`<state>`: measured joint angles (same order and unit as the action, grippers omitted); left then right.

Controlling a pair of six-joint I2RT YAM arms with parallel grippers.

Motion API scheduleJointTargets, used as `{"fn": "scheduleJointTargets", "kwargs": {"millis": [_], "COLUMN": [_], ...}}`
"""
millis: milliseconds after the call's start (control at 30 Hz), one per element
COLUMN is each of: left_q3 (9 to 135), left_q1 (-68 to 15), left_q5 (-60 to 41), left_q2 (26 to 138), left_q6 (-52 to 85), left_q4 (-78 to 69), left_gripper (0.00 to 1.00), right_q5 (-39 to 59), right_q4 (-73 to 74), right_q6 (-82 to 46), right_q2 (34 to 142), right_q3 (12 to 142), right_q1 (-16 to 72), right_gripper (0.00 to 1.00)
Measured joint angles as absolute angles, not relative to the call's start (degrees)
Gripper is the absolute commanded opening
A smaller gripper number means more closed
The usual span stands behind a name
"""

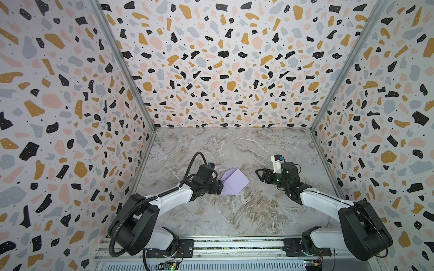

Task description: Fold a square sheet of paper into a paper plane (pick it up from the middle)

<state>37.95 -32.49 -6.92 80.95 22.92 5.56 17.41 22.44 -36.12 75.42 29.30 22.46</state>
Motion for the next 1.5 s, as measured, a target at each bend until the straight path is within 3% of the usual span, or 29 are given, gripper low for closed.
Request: {"fn": "scheduleJointTargets", "kwargs": {"millis": [267, 700, 967, 1233, 1500], "left_q3": [40.29, 42.28, 42.24, 42.22, 42.22], "left_q1": [-32.73, -31.88, -31.81, -31.81, -30.92], "left_q5": [-6.68, -9.02, -15.20, -17.30, -13.30], "left_q2": [88.62, 91.74, 92.03, 91.50, 89.73], "left_q6": [22.06, 22.35, 24.14, 25.52, 26.00], "left_q4": [5.43, 3.66, 1.15, -0.21, -1.23], "left_gripper": [0.50, 0.30, 0.33, 0.45, 0.33], "right_q5": [17.82, 18.48, 20.73, 23.53, 25.19], "right_q4": [22.68, 22.72, 22.92, 24.58, 25.76], "right_q6": [-36.21, -36.21, -36.16, -36.97, -38.41], "right_q2": [75.75, 75.85, 79.00, 85.89, 89.67], "right_q3": [29.30, 29.30, 29.63, 33.01, 33.63], "right_q1": [22.46, 22.46, 24.69, 32.73, 35.77], "right_gripper": [0.71, 0.71, 0.68, 0.62, 0.50]}}
